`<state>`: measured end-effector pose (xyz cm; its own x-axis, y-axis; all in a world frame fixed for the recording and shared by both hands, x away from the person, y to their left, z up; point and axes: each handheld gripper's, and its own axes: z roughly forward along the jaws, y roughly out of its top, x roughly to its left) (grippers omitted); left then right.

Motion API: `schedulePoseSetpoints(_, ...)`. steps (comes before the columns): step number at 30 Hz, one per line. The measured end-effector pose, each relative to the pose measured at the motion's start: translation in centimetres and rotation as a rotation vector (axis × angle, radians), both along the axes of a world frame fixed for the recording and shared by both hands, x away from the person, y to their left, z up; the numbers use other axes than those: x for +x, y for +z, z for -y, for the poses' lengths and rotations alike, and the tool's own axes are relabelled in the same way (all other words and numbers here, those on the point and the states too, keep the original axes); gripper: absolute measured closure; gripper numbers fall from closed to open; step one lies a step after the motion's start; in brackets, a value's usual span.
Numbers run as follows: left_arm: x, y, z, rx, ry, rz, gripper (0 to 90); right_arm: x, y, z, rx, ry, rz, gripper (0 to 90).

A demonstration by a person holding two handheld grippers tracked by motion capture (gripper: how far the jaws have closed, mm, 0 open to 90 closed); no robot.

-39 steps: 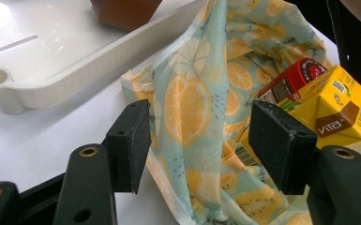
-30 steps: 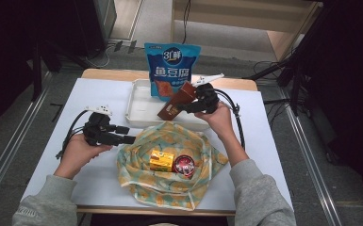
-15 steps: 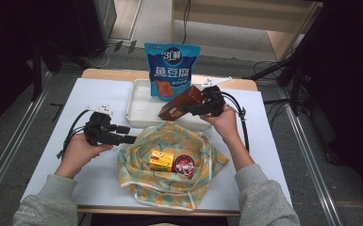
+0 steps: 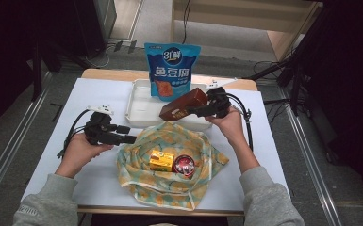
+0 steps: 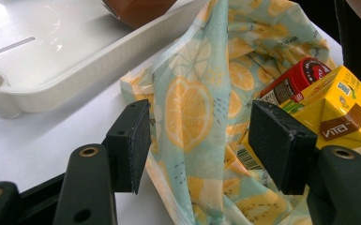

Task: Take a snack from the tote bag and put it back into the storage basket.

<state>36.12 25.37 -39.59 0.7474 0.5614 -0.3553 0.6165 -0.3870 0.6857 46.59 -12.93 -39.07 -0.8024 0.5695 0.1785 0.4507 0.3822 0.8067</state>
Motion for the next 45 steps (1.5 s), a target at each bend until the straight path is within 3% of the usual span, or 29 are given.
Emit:
schedulePoseSetpoints(11, 0.2, 0.0, 0.1, 0.007, -0.006, 0.001, 39.6, -0.4, -0.7, 1.6, -0.008, -0.022, -0.025, 25.6)
schedulePoseSetpoints(22, 0.3, 0.3, -0.1, -0.002, 0.001, 0.007, 39.7, -0.6, -0.8, 2.2, -0.035, -0.028, -0.023, 23.8)
schedulePoseSetpoints(26, 0.3, 0.3, -0.1, -0.003, 0.000, 0.009, 39.9, -0.8, -0.8, 2.4, -0.041, -0.038, -0.010, 27.8)
schedulePoseSetpoints(30, 0.3, 0.3, 0.2, -0.005, -0.011, 0.012, 40.0, -0.7, -0.9, 2.0, -0.042, -0.033, 0.010, 28.7)
schedulePoseSetpoints(45, 0.3, 0.3, 0.2, 0.002, -0.012, 0.017, 40.0, 0.4, -2.2, 0.0, -0.045, -0.021, -0.030, 29.9)
